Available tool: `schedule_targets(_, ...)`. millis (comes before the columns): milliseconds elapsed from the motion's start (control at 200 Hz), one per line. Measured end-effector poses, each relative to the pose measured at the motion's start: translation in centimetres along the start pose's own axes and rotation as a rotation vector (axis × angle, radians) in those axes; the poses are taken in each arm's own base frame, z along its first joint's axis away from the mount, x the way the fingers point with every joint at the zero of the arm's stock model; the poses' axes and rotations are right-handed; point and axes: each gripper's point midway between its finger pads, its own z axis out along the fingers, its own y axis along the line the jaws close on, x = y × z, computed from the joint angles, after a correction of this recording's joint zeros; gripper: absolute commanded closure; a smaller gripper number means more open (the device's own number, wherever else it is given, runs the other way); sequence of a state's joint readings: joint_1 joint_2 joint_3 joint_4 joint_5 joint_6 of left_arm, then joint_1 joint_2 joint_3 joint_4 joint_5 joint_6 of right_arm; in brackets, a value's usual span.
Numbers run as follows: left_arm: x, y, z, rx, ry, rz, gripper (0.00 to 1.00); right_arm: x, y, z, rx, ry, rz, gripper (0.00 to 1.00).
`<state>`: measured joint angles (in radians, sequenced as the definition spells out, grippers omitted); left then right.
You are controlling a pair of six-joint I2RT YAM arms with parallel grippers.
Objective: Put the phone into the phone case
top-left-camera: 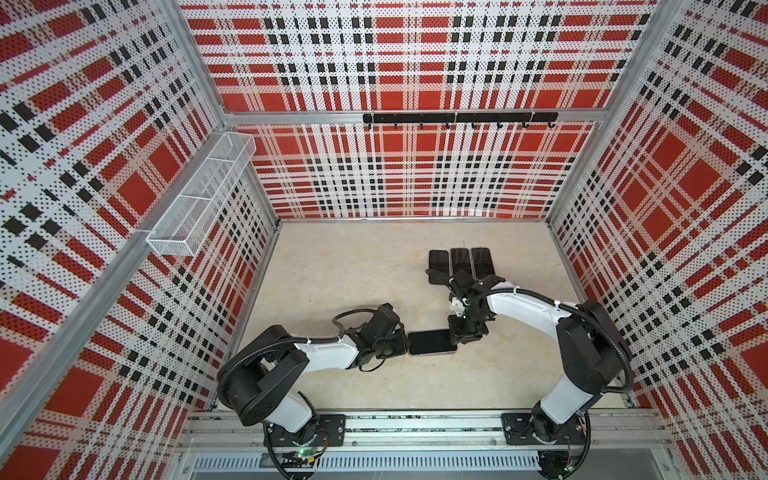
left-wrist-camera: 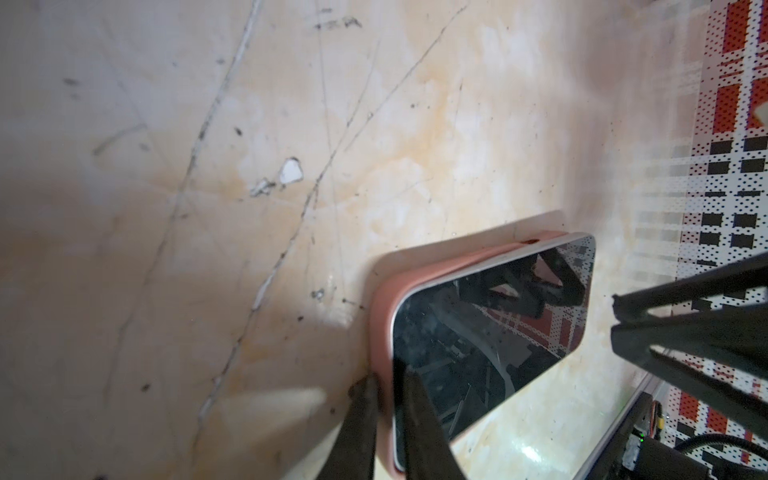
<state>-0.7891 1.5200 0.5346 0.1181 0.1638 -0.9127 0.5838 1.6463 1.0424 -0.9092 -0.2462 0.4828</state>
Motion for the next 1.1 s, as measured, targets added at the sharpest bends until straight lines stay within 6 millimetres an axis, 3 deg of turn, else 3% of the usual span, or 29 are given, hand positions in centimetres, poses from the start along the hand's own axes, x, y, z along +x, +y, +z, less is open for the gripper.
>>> schedule_targets(160,-0.1,0.0,0.0,0.000,-0.002,0.000,0.84,0.9,-0.6,0.7,-0.041,-0.016,0.026,0.73)
schedule_targets(736,-0.6,-0.3,0.3,-0.012,-0.025,0.005,0.84,0.4,0.0,1.7,-0.162,-0.113,0.045,0.93)
schedule_targets(1097,-0.9,-0.4,0.5,-0.021,-0.050,-0.008,0.83,0.6,0.2,2.0,-0.120,-0.138,0.076,0.95)
